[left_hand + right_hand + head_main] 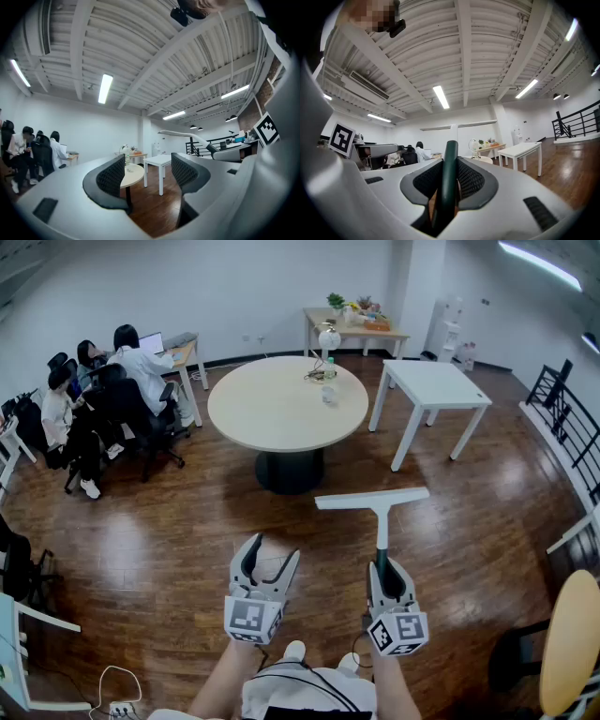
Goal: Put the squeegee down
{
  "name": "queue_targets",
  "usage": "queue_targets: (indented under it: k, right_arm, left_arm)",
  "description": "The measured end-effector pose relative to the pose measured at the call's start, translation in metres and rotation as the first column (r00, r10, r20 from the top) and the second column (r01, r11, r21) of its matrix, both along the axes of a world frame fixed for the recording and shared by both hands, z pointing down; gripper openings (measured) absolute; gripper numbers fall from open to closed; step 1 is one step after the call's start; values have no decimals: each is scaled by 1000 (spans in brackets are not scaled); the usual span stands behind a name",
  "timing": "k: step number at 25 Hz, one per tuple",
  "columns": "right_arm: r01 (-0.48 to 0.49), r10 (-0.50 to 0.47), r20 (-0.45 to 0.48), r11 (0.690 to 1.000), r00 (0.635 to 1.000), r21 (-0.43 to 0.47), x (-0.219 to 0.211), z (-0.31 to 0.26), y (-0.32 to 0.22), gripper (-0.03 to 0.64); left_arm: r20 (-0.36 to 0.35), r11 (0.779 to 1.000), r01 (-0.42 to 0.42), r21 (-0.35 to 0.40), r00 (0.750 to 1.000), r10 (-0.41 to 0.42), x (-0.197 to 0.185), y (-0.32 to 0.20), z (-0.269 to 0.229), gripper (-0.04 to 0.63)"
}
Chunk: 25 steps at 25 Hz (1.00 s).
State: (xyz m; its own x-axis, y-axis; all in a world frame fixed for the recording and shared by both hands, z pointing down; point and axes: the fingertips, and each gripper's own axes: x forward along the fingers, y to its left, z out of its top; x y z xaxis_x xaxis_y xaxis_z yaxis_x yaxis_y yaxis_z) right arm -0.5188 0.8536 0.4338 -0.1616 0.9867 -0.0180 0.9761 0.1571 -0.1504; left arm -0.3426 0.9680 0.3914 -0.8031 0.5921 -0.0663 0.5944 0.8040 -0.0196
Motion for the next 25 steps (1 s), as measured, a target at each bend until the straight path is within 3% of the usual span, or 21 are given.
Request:
queue_targets:
  k: [4, 7, 10, 13, 16, 19, 22, 25]
  right_arm:
    - [-95, 95, -4, 995, 995, -3, -1, 11, -21, 115]
    - [-217, 217, 20, 976, 976, 2, -18, 13, -57, 115]
    - [-337, 337, 21, 941, 941, 10, -36, 10, -110, 115]
    - [-470, 470, 30, 883, 882, 0, -54, 6, -173, 115]
    - [-602, 602, 42, 798, 797, -22, -61, -3, -250, 115]
    - [-719, 720, 58, 694, 692, -39, -53, -8, -341, 115]
    - [-836, 837, 58, 546, 544, -52, -34, -7, -440, 115]
    - [-917, 920, 29, 393, 392, -64, 3, -3, -537, 115]
  left_arm:
    - [10, 996, -89, -12, 996, 89, -6, -1, 9, 302]
    - [15, 980, -199, -1, 980, 199, -39, -11, 12, 302]
    - [22, 942, -335, 9, 942, 335, -86, -41, 14, 302]
    - [31, 884, -468, -1, 883, 468, -131, -85, 15, 302]
    - [33, 797, -604, -28, 796, 604, -172, -150, 11, 302]
    - [24, 676, -735, -51, 676, 737, -208, -236, 5, 302]
    - [27, 550, -832, -74, 550, 835, -231, -327, 14, 302]
    - [38, 399, -916, -38, 397, 917, -224, -430, 14, 302]
